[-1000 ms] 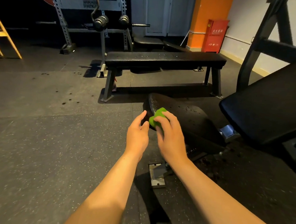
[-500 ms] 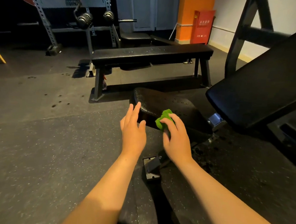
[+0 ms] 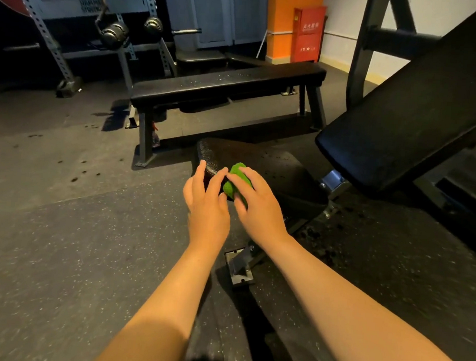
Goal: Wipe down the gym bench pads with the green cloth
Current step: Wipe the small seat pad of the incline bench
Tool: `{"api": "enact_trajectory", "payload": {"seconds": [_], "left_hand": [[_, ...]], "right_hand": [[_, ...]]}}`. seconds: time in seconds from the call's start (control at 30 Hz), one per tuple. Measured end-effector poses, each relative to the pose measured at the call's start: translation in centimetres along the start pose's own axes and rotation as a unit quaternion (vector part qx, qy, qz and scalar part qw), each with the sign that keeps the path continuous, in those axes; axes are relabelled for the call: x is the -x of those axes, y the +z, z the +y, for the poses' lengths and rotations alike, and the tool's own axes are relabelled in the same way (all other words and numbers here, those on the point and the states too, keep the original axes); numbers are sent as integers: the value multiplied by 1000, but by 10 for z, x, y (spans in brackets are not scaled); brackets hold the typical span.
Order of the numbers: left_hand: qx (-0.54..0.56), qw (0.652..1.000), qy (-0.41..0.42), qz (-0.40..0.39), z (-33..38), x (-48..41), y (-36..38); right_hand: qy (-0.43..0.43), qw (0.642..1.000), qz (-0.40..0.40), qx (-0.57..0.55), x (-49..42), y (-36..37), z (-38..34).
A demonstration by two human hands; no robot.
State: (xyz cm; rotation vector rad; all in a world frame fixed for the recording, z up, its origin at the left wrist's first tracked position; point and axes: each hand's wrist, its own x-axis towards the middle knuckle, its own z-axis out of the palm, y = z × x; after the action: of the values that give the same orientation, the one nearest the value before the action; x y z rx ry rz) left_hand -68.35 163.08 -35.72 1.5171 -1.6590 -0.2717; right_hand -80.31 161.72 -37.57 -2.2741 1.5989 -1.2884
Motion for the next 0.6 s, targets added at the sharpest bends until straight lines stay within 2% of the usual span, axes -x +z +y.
{"api": "enact_trajectory", "payload": {"seconds": [0.17, 0.37, 0.53, 0.6], "left_hand": [[-10, 1000, -17, -24, 18, 7, 24], [-37, 999, -15, -23, 23, 11, 29], [-48, 998, -17, -30, 27, 12, 24], [-52, 998, -11, -27, 25, 13, 24]], "right_hand": [[56, 998, 5, 18, 28, -15, 35], [170, 985, -2, -16, 53, -45, 71], [270, 960, 33, -74, 45, -49, 62], [278, 956, 55, -77, 35, -42, 47]]}}
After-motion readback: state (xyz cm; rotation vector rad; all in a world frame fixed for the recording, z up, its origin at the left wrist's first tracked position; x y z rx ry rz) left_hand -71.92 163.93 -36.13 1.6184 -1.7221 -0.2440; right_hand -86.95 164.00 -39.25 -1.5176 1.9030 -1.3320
